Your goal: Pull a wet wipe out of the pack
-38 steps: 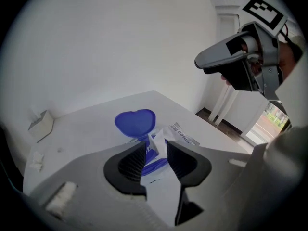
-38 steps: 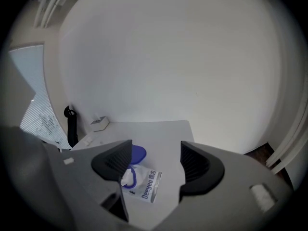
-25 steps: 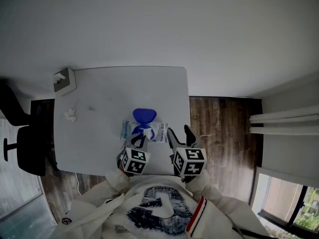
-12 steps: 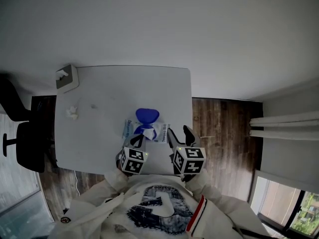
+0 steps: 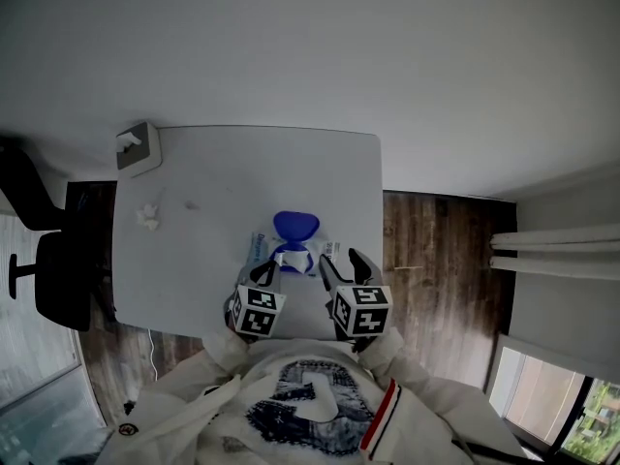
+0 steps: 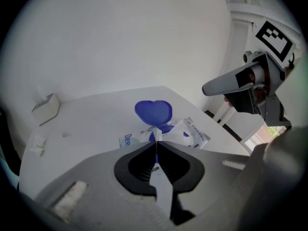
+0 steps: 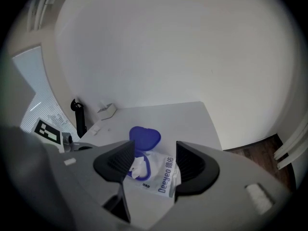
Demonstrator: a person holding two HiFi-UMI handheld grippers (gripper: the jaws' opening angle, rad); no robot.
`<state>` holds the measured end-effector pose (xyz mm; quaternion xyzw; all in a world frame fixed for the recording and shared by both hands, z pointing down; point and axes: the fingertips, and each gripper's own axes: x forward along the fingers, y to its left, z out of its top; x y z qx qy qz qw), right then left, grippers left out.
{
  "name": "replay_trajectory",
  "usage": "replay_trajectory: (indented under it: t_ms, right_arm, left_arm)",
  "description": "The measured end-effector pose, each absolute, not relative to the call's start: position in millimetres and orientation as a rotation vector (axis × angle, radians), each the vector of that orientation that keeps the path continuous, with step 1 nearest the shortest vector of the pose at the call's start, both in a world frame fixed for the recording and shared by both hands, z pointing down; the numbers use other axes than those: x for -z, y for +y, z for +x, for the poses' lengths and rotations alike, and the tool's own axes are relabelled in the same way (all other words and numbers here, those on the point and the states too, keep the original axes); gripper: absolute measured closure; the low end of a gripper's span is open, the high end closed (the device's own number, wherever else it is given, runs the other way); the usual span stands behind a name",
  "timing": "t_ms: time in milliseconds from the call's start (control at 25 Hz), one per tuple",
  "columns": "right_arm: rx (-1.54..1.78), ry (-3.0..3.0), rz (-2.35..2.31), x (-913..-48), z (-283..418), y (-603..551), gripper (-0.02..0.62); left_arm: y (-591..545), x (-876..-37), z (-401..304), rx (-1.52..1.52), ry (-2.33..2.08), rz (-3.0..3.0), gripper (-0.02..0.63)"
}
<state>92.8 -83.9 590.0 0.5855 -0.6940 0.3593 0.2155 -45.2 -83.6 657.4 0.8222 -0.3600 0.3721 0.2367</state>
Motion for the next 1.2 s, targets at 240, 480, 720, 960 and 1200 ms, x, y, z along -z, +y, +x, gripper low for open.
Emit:
replay_trajectory:
  t_ms: [240,480,720,960,1200]
  right_arm:
    - [-0.999,-1.937,1.533,-606,71,-87,0.327]
    - [-1.010,-1.942,1.431,-629,47,-88,0.359]
    - [-1.044,-1.925,1.312,-654,28,-81,0.362]
    - [-1.033,-1.915,1.248,-668,17,-78,0.362]
    - [-1.021,-1.920,1.211,-673,9,-77,0.364]
  left_arm:
    - [-83,-661,-58,-1.009,-1.013,2.210,0.586]
    - [-84,-665,-67,-0.989,-1.026,2.186,0.586]
    - [-83,-666,-68,-0.984,-1.007,2.180,0.586]
    - [-84,-667,-69,-0.980,-0.994,2.179,0.586]
    - [-83,-666,-69,-0.982,-0.984,2.173,0.586]
